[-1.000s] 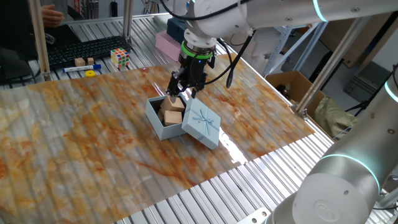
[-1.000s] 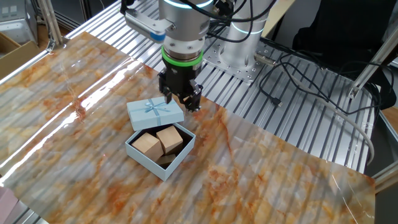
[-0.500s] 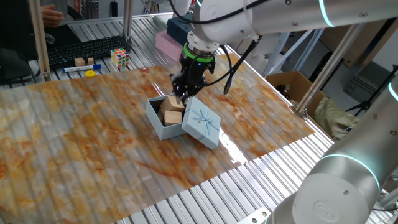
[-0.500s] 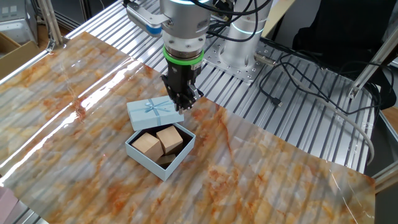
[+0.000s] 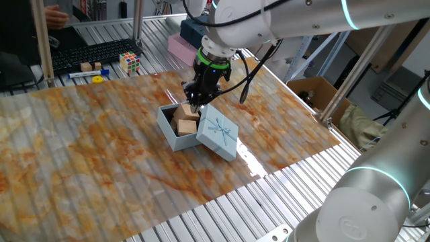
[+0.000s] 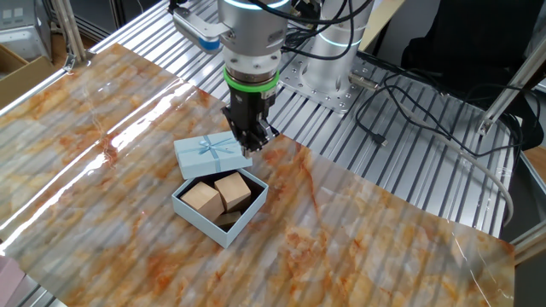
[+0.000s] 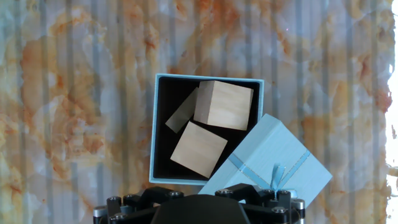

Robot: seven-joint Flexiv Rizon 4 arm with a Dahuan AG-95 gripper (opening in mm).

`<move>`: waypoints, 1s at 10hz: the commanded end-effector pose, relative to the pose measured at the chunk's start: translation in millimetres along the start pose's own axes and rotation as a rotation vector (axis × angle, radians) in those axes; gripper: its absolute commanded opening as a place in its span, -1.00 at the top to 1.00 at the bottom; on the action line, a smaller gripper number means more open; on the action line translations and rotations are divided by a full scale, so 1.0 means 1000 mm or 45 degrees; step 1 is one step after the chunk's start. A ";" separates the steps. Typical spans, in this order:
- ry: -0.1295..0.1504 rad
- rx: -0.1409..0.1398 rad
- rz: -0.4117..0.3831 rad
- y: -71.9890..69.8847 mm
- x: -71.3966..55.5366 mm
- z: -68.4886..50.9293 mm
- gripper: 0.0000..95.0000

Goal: Take everything out of the gift box

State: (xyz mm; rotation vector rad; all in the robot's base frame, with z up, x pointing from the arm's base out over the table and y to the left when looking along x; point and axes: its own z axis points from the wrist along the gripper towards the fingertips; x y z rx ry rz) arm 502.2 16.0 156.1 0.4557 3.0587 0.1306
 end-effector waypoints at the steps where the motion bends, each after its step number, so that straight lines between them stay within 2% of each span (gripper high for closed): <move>1: -0.009 -0.010 0.008 0.000 -0.001 0.006 1.00; 6: -0.054 -0.043 0.013 0.002 -0.004 0.034 1.00; 10: -0.048 -0.041 0.019 -0.001 -0.011 0.047 1.00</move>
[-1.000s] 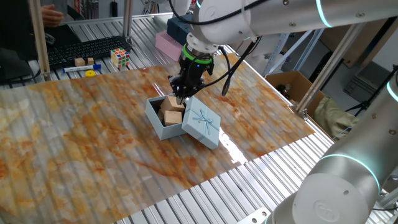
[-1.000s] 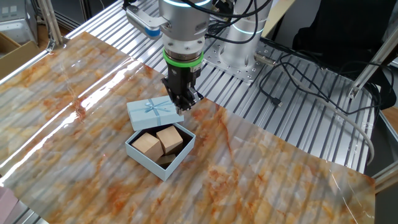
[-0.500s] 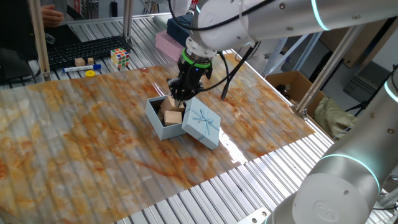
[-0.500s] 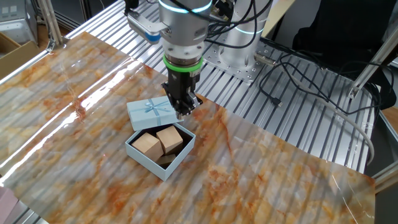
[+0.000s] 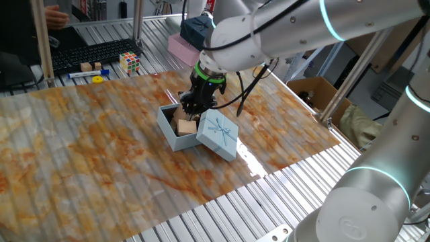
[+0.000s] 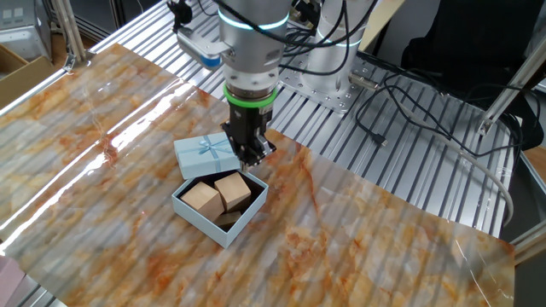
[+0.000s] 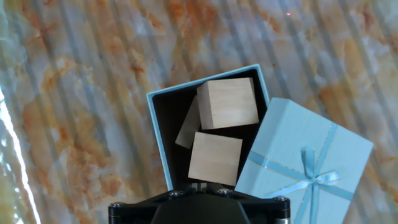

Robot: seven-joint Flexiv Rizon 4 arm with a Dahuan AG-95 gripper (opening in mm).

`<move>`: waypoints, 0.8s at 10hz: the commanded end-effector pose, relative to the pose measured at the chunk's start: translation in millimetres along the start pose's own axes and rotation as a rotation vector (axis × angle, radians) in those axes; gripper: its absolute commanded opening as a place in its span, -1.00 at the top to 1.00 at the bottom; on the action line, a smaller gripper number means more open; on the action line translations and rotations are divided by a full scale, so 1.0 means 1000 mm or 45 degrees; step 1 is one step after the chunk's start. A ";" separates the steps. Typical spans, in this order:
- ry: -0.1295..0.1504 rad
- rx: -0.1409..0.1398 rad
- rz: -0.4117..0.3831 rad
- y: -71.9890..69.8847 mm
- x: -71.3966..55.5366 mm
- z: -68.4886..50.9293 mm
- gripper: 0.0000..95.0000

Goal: Take everything out of the gift box

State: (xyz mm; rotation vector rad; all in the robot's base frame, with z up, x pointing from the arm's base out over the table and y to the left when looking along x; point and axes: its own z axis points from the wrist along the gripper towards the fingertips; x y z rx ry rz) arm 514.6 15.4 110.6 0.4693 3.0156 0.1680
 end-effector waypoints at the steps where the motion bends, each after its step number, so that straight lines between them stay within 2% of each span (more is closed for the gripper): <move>1: -0.003 -0.002 0.008 0.000 -0.001 0.004 0.60; 3: 0.001 0.003 0.019 0.000 -0.005 0.009 0.60; 4: -0.003 0.021 0.035 0.000 -0.006 0.013 0.20; 8: -0.011 0.040 0.066 -0.001 -0.008 0.025 0.20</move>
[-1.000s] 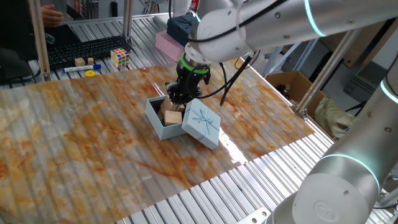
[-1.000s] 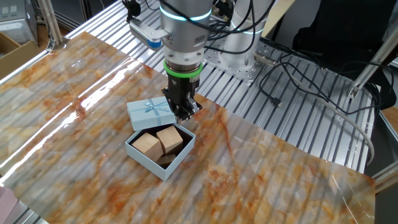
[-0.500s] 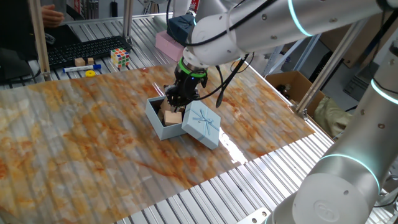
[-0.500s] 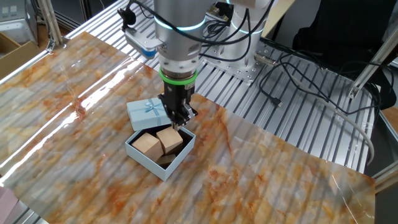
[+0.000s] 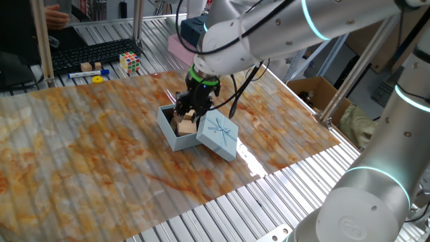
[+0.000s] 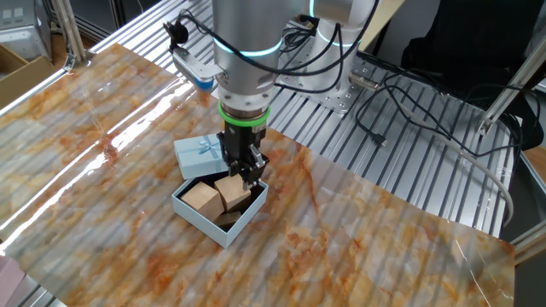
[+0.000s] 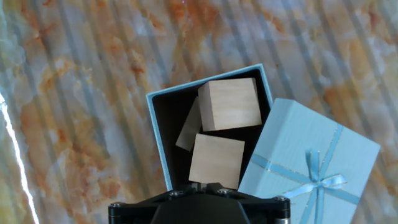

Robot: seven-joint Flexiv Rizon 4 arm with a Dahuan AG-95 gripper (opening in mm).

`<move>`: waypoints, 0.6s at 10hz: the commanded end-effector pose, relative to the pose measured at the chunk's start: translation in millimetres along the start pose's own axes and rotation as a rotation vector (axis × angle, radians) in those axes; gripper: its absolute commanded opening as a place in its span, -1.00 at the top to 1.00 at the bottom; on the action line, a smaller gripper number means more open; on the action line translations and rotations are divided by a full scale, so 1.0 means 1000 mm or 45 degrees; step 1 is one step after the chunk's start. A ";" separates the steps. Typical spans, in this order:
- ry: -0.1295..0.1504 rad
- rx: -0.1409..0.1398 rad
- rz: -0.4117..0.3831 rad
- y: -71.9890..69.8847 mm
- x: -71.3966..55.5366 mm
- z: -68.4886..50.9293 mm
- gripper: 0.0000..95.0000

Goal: Take everything out of the gift box

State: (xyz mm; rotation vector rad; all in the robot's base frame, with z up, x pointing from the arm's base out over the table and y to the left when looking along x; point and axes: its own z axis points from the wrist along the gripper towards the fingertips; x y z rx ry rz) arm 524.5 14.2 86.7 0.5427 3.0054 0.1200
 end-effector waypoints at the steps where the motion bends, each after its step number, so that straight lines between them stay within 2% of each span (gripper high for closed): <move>1: -0.001 -0.001 0.011 0.000 0.000 0.002 -0.20; 6: -0.007 0.012 0.034 -0.001 -0.001 0.015 -0.20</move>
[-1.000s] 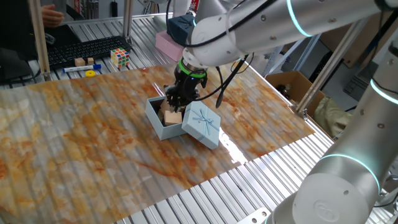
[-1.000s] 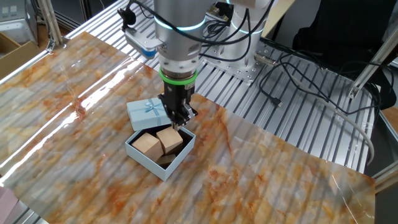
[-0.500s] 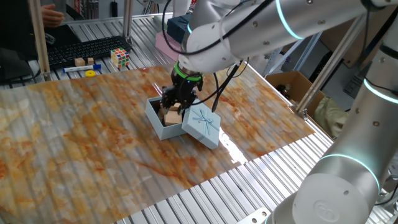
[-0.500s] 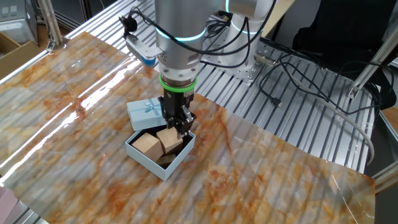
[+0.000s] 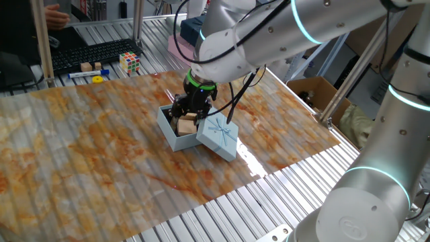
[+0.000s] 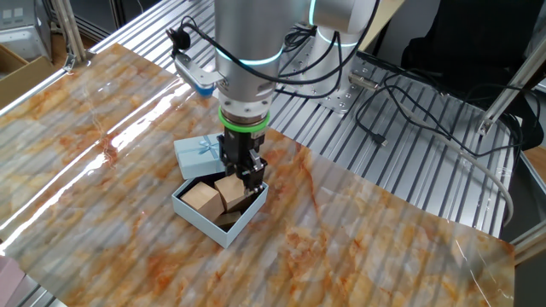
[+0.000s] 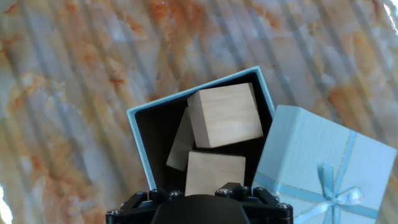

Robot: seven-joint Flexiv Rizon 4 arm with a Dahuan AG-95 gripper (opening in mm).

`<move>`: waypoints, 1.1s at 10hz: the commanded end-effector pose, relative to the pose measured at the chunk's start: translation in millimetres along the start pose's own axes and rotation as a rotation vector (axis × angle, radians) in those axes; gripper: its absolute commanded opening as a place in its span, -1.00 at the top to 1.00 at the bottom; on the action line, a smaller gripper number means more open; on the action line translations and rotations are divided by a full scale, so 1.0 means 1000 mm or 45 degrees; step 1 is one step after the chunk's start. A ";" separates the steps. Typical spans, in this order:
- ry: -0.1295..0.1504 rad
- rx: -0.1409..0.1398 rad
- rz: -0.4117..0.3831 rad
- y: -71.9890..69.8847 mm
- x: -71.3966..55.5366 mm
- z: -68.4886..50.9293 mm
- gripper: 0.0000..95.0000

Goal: Take everything out of the gift box

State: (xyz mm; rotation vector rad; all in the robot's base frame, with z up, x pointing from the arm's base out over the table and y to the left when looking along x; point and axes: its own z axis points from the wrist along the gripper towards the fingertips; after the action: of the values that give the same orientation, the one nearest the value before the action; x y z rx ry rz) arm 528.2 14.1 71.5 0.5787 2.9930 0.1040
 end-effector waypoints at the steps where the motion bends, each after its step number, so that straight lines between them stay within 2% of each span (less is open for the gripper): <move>1: 0.004 0.002 0.000 -0.001 0.000 0.002 -0.20; 4: -0.003 0.006 0.015 -0.002 0.001 0.009 -0.20; 5: -0.007 0.012 0.028 -0.003 0.001 0.010 -0.60; 8: -0.027 0.058 0.052 -0.003 0.001 0.011 -0.60; 11: -0.029 0.047 0.052 -0.006 0.002 0.016 -0.60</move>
State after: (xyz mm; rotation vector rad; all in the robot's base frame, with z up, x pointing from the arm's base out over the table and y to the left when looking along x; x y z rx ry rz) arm 524.3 9.6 54.4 0.6392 2.9703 0.0519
